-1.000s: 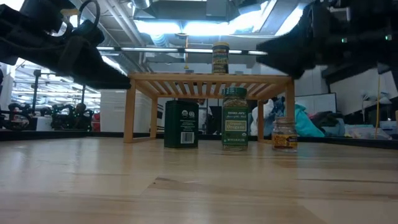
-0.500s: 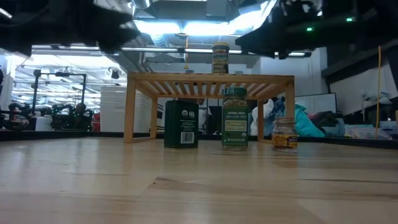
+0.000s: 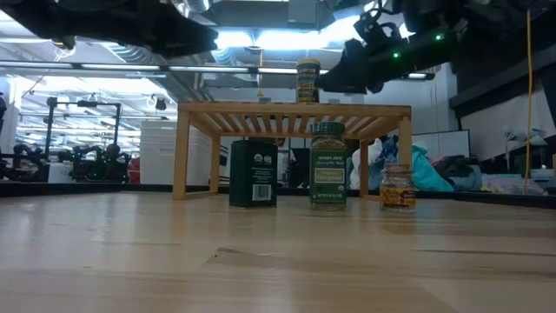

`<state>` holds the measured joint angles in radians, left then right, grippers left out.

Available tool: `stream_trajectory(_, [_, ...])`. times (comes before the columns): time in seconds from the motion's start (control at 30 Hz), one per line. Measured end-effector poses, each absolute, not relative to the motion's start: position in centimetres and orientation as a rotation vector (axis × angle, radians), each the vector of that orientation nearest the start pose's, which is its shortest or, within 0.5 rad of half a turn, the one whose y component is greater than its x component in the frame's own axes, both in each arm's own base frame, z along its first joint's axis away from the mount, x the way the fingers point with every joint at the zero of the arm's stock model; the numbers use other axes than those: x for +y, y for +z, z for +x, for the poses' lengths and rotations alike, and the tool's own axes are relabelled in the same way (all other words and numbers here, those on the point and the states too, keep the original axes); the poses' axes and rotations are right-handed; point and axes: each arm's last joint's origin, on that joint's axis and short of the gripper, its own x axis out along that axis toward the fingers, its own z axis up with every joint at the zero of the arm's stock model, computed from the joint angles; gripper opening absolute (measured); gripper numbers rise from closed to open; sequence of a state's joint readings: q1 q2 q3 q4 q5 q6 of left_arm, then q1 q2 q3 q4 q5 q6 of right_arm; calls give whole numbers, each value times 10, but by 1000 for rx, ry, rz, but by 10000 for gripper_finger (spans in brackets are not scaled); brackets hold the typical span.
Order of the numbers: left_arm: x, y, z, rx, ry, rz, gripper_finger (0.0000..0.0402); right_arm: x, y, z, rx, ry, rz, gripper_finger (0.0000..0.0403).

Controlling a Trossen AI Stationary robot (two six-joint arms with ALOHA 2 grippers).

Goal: Shelf spices
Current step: Remove the yellow seasoning from the shelf

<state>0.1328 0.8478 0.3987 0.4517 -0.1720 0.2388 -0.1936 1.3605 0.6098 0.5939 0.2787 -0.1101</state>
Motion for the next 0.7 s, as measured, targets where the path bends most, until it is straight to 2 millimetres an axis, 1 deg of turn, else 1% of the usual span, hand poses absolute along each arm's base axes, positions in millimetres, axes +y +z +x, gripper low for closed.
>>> stream_trajectory(0.2, [47,245,186,61,315,193,279,-73,227,268,179,-501,-135,243])
stream_trajectory(0.37, [65,236,193,89,364,178,279,-80,235,261,168,-536,-133,243])
stream_trajectory(0.43, [70,235,196,69,384,179,279,-83,239,257,153,-549,-132,243])
stream_trajectory(0.57, [72,234,204,4,385,128,279,-88,245,252,131,-560,-131,243])
stream_trajectory(0.7, [66,235,208,-40,351,4,279,-94,247,248,137,-556,-131,243])
